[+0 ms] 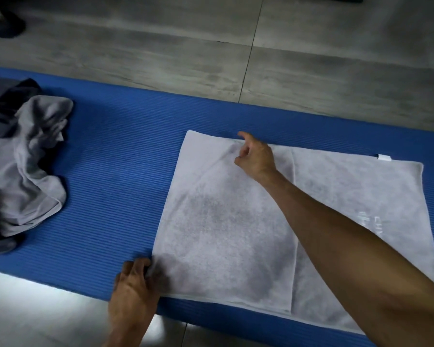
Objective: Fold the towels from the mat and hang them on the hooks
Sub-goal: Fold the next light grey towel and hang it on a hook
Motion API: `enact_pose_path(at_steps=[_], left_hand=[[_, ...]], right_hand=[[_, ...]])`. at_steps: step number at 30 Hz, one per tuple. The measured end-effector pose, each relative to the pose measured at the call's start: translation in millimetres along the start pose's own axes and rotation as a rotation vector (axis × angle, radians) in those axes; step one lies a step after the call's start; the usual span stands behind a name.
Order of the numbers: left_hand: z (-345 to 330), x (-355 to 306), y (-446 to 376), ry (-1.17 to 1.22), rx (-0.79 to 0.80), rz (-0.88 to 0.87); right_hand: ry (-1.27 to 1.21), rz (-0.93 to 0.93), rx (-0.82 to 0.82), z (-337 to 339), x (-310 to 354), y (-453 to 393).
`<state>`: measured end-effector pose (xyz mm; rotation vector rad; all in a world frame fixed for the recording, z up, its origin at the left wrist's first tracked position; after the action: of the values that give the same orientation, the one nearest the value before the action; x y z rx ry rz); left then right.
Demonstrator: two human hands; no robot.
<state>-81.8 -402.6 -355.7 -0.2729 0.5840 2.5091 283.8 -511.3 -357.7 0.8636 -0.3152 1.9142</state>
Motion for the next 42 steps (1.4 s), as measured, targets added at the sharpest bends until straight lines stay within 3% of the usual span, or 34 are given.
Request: enact_pose_path(at_steps=[2, 6, 10, 13, 16, 19, 21, 22, 24, 26, 29, 32, 36, 39, 42], left_hand=[[2.3, -1.7, -0.3, -0.005, 0.011, -0.006], [4.8, -4.2, -0.7, -0.013, 0.015, -0.001], [5.6, -6.9, 0.1, -0.031, 0.019, 0.005], [4.9, -10.9, 0.7, -0.068, 0.003, 0.017], [3.2, -12.5, -0.1, -0.067, -0.007, 0.025], [1.2, -9.4, -2.4, -0.071, 0.011, 0.024], [1.6, -8.6, -3.2, -0.064, 0.018, 0.019], [2.0, -8.6, -3.3, -0.060, 0.020, 0.019], [1.1, -8.2, -3.0, -0.073, 0.024, 0.011], [-1.1, -9.5, -0.7, -0.103, -0.005, -0.013], [-8.9, -21.4, 6.2, -0.249, -0.139, -0.201], [-25.5, -54.9, 24.7, -0.173, -0.187, -0.509], [-74.8, -106.4, 78.1, -0.107, -0.026, -0.910], [-97.1, -139.9, 109.1, -0.105, 0.062, -0.915], [-103.5, -159.6, 119.7, -0.247, 0.021, -0.895]], right_hand=[[0.062, 0.044, 0.079, -3.6, -1.2, -0.5], [-0.059, 0.150, -0.053, -9.9, 0.6, 7.2], [-0.156, 0.079, -0.016, -12.0, -0.4, 10.1], [0.139, 0.059, 0.047, -7.2, -4.4, 5.0], [0.271, 0.192, -0.086, 7.7, -3.3, 4.6], [0.204, 0.389, 0.185, 6.1, 1.2, 8.6], [0.417, 0.432, 0.298, 2.8, -5.2, 13.0], [0.560, 0.354, 0.213, 5.2, -12.9, 9.6], [0.682, 0.025, -0.066, 25.4, -26.8, 8.4], [0.603, -0.072, -0.095, 35.1, -36.1, 13.0], [0.520, 0.201, 0.014, 30.4, -40.1, 36.5], [0.469, 0.242, -0.006, 31.4, -58.2, 70.7], [0.327, -0.018, -0.134, 46.6, -87.1, 102.1], [0.080, -0.166, -0.190, 64.7, -92.3, 103.8], [-0.403, -0.381, -0.018, 78.9, -83.4, 93.2]])
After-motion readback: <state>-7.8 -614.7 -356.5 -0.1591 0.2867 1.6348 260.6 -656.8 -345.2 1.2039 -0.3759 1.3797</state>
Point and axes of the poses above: each hand's wrist, its own y-axis away from the middle knuckle, its own z-axis out of the back of the hand, x = y × z, the point moved 2 cm from there along -y, towards the middle knuckle, and after that the axes turned 2 degrees about -y, right-handed, at the moved point
